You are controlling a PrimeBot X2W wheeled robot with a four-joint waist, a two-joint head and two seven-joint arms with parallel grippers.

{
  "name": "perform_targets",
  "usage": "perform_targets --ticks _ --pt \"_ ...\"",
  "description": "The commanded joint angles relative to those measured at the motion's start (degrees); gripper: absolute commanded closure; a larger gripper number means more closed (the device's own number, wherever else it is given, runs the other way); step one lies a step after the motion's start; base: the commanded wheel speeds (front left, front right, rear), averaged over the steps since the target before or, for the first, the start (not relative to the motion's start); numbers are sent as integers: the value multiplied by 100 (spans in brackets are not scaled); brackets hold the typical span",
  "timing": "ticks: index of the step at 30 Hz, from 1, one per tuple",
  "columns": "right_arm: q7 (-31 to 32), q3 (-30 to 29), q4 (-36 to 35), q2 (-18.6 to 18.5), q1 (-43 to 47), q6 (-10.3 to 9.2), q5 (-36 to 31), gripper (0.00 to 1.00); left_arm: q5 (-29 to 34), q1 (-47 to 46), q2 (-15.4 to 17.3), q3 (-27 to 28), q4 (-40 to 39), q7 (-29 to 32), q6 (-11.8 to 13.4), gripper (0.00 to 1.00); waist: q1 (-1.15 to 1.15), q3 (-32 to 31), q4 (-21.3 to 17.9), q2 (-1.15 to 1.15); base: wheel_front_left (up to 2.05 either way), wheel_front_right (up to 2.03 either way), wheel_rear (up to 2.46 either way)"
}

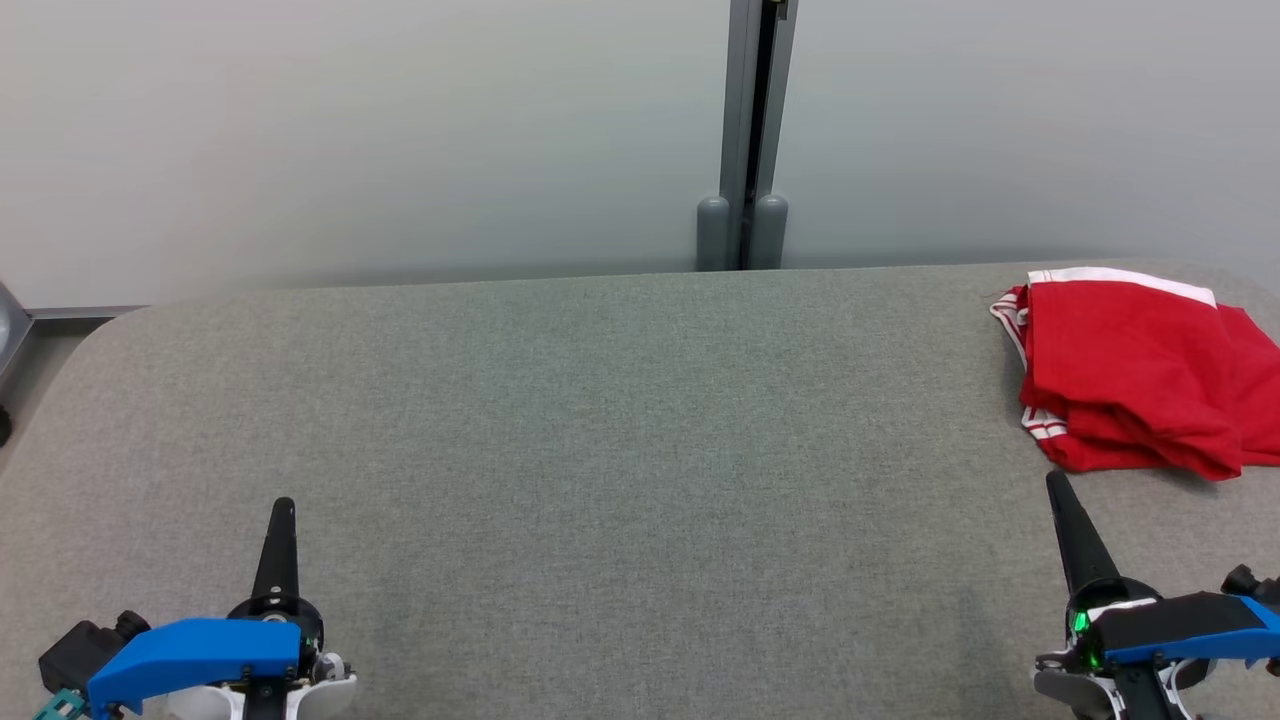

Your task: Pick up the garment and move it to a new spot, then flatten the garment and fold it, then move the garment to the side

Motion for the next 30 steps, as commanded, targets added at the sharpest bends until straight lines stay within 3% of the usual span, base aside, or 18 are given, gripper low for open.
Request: perform_targets --ticks 1,30 --pt "27 -20 -12 -14 -103 2 129 100 -103 -103 2 16 -49 37 -44 100 0 1 -1 0 0 0 0" --pt "249 -91 103 -14 -185 2 1511 100 -1409 -251 -11 168 -73 383 -108 100 0 36 -28 0 0 0 0"
